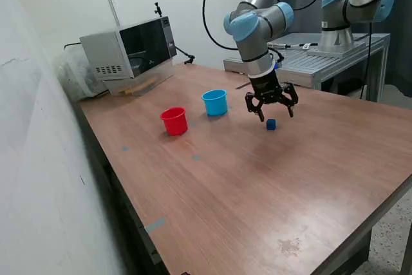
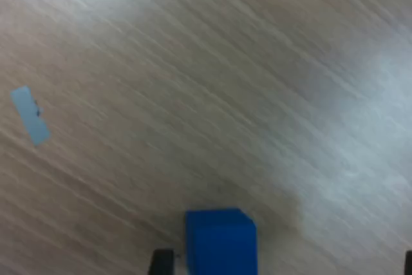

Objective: Place red objects in the red bin, and blue objects in the blue bin.

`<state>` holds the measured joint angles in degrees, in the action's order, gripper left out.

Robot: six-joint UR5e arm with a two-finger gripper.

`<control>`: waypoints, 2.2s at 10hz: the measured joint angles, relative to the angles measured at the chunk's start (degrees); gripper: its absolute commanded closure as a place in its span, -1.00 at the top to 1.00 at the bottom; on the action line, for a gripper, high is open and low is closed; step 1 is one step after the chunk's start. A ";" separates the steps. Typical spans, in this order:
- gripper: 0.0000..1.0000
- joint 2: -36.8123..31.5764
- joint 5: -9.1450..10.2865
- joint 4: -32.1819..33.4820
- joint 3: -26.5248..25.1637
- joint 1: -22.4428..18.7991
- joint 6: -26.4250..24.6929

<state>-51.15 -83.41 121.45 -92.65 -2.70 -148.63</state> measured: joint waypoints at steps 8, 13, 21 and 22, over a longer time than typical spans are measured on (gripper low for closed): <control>-1.00 0.79 -1.44 0.69 0.02 0.41 -0.06; -1.00 0.34 -3.26 0.55 0.22 0.55 -1.19; -1.00 -10.26 -10.11 -3.03 1.28 10.56 -9.63; -1.00 -10.49 -10.88 -3.50 1.48 12.31 -10.93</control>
<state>-61.65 -94.29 117.96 -91.17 9.61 -159.56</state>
